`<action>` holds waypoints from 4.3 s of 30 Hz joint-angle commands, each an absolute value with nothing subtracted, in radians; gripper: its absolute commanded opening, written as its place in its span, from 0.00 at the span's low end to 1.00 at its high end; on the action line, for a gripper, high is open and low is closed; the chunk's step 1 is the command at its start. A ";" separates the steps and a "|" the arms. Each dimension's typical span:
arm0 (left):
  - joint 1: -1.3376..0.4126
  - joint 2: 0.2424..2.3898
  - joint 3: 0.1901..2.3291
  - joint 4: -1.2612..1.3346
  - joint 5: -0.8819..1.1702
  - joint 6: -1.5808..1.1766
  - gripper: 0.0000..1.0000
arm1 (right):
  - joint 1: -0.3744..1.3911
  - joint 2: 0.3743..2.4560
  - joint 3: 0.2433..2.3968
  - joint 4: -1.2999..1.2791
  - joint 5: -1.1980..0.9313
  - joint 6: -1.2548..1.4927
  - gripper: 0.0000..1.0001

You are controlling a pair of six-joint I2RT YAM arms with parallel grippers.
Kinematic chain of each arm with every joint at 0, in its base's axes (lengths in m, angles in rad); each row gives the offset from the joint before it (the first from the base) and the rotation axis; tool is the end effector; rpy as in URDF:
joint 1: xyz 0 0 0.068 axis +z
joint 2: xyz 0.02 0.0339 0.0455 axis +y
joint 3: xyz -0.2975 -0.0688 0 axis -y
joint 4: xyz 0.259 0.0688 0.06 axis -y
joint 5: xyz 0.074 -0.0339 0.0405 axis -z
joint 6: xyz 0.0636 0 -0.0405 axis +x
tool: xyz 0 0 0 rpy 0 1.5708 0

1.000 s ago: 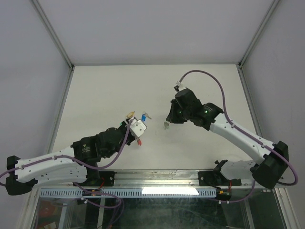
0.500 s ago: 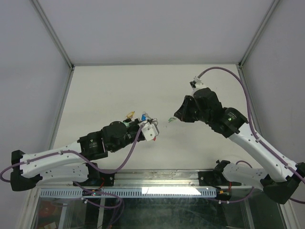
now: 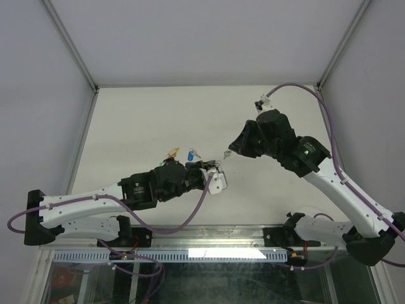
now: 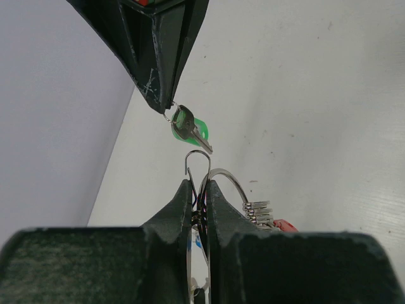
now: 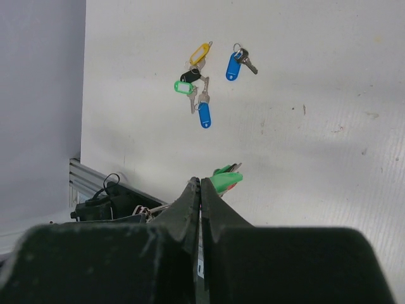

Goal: Put the keys on the keyring

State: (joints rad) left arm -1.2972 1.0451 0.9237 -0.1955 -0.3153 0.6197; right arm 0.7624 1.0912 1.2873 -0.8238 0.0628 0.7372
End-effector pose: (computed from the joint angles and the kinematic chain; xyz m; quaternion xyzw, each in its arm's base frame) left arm 0.0900 -0.2477 0.3571 0.6015 0.5351 -0.0726 0.5887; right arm 0.1737 0.1603 0.4060 0.0030 0.8905 0.2890 0.3513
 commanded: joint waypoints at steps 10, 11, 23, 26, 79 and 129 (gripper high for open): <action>-1.355 1.125 0.925 0.033 -0.609 0.855 0.00 | 0.764 1.110 1.397 -0.852 0.113 0.768 0.00; -1.362 1.132 0.904 0.103 -0.653 0.894 0.00 | 0.764 1.109 1.404 -0.854 0.119 0.764 0.00; -1.424 1.245 0.660 0.808 -0.881 1.491 0.00 | 0.764 1.118 1.518 -0.870 0.191 0.671 0.00; -1.427 1.300 0.641 0.922 -0.907 1.581 0.00 | 0.764 1.129 1.540 -0.834 0.179 0.622 0.00; -1.450 1.399 0.629 0.997 -0.941 1.617 0.00 | 1.011 1.372 1.677 -1.017 0.432 0.754 0.00; -1.448 1.410 0.636 0.979 -0.946 1.608 0.00 | 1.062 1.379 1.687 -1.107 0.437 0.801 0.00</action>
